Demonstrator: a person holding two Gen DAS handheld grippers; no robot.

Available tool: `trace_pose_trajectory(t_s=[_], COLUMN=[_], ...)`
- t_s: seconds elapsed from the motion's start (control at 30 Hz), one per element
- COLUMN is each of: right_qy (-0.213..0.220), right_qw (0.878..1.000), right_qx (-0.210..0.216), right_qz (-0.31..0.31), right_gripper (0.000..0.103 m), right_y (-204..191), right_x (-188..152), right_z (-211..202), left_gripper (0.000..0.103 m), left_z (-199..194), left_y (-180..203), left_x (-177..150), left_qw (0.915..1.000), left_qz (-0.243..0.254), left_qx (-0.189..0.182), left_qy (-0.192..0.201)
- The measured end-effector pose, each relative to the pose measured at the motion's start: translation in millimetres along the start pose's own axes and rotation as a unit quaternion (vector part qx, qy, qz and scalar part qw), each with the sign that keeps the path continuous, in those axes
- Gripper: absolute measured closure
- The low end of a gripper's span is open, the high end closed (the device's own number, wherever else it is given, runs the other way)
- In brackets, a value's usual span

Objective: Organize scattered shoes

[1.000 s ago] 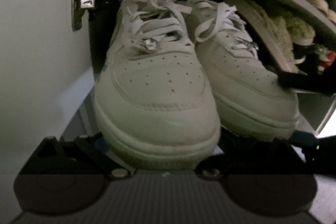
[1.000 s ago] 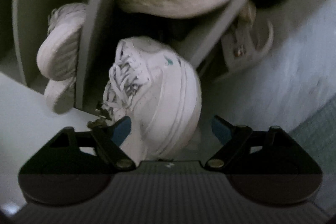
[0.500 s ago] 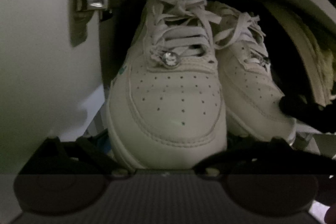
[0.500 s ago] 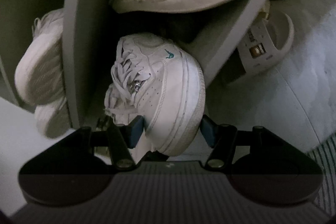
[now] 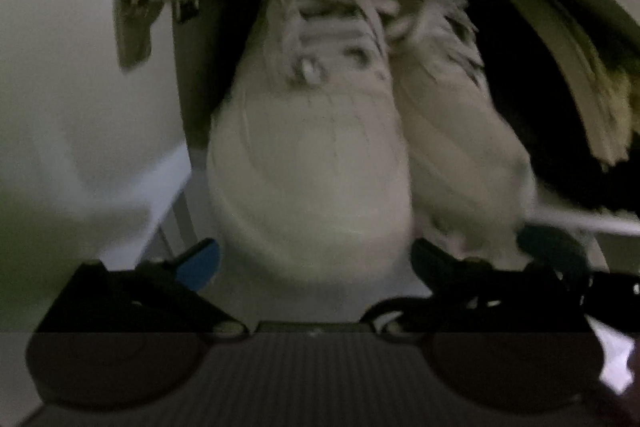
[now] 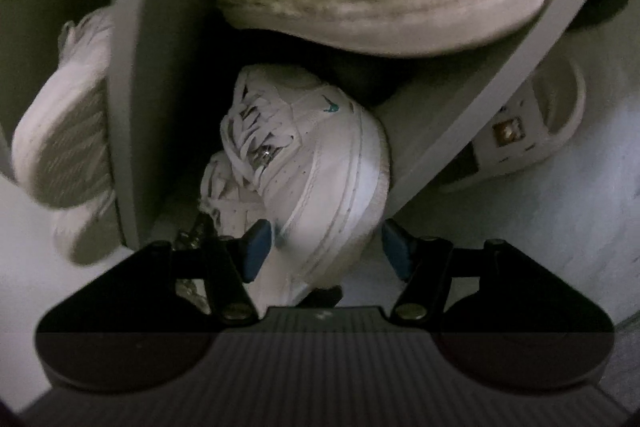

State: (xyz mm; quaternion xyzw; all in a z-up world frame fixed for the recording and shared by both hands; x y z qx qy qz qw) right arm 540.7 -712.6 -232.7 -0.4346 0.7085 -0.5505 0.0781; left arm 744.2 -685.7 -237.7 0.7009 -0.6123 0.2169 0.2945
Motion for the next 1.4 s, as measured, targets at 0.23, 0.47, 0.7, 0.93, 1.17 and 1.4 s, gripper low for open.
trace_pose_trajectory(t_s=[0.23,0.47,0.7,0.93,1.17,1.4], right_qy=[0.024,0.021,0.040,0.097,0.129,0.161], right_qw=[0.996,0.978,0.956,0.936,0.921,0.900], right_qx=[-0.090,-0.199,-0.265,-0.324,-0.357,-0.400], right_qz=[0.003,-0.062,-0.119,-0.092,-0.087,-0.064], right_gripper=[0.037,0.037,0.037,0.031,0.019,0.019], right_y=[-10,-65,-149,-189,-171,-124], right_x=[14,32,57,93,121,163], right_z=[-74,-178,-305,-429,-526,-619], left_gripper=[0.000,0.000,0.000,0.000,0.000,0.000], left_z=[-89,-216,-344,-401,-409,-406], left_y=[40,86,138,213,288,354], left_x=[-36,-53,1,53,71,60], left_qw=[0.9883,0.9561,0.9437,0.9425,0.9531,0.9582], left_qz=[0.046,0.106,0.190,0.219,0.211,0.186], left_qx=[-0.078,-0.152,-0.159,-0.171,-0.154,-0.146], left_qy=[-0.123,-0.227,-0.219,-0.186,-0.153,-0.160])
Point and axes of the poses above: each gripper's, at about its wrist camera, not at the fingertips, and z roughly the way its jaws point, y to its right, x to its top, the point moved 7 cm from there along z, roughly the way its jaws point, and after that the axes turned 5 degrees about -x, right-handed, at the moved point
